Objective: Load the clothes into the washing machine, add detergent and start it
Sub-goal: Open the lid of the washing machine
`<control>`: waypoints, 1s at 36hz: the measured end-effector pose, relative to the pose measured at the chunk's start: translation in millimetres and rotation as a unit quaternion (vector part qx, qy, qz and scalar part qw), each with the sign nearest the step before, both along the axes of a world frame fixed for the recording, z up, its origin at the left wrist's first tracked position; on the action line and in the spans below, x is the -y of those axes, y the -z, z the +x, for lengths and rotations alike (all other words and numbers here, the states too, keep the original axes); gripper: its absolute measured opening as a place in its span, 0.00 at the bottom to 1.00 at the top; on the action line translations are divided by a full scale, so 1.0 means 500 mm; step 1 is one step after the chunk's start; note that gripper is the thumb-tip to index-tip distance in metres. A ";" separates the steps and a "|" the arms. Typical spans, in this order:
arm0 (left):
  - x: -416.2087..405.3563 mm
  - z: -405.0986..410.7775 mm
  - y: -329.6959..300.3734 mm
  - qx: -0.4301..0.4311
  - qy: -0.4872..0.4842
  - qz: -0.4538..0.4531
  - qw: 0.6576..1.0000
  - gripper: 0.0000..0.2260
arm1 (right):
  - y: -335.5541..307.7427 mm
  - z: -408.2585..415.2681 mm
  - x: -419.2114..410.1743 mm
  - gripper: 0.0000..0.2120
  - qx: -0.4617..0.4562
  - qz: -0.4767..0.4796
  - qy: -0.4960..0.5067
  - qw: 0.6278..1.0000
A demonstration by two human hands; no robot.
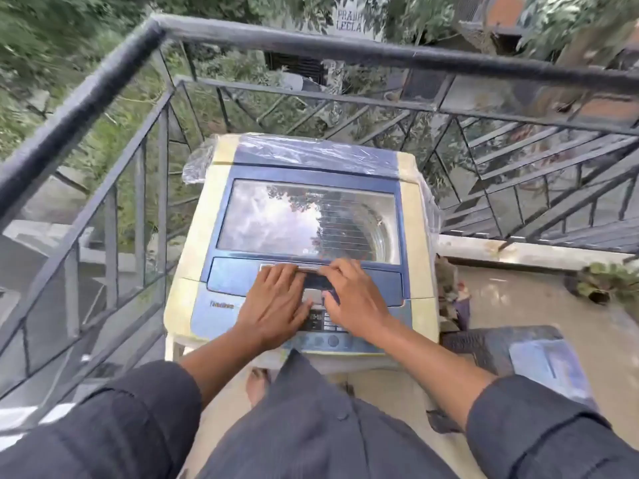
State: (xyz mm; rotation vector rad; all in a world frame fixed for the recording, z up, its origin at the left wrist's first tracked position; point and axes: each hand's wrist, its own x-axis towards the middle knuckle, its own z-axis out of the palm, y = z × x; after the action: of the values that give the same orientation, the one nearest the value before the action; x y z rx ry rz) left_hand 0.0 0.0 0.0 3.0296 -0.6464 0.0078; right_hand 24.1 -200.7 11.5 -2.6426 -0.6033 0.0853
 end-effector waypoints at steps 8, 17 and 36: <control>-0.008 -0.006 0.017 -0.027 -0.016 -0.034 0.999 0.18 | 0.010 -0.017 -0.010 0.22 -0.066 -0.031 -0.032 0.997; -0.004 0.000 0.015 -0.042 -0.048 -0.059 0.996 0.14 | 0.006 -0.005 -0.014 0.21 -0.095 -0.036 -0.022 0.995; -0.009 0.034 -0.094 0.008 -0.075 -0.208 0.975 0.18 | -0.112 0.041 -0.008 0.09 -0.066 -0.001 -0.010 0.998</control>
State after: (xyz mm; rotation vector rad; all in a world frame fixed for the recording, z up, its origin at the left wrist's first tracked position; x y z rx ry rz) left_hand 17.0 4.7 47.2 2.6641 -0.3586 0.1517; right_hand 44.8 -196.7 67.6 -2.6072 -0.5856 0.2643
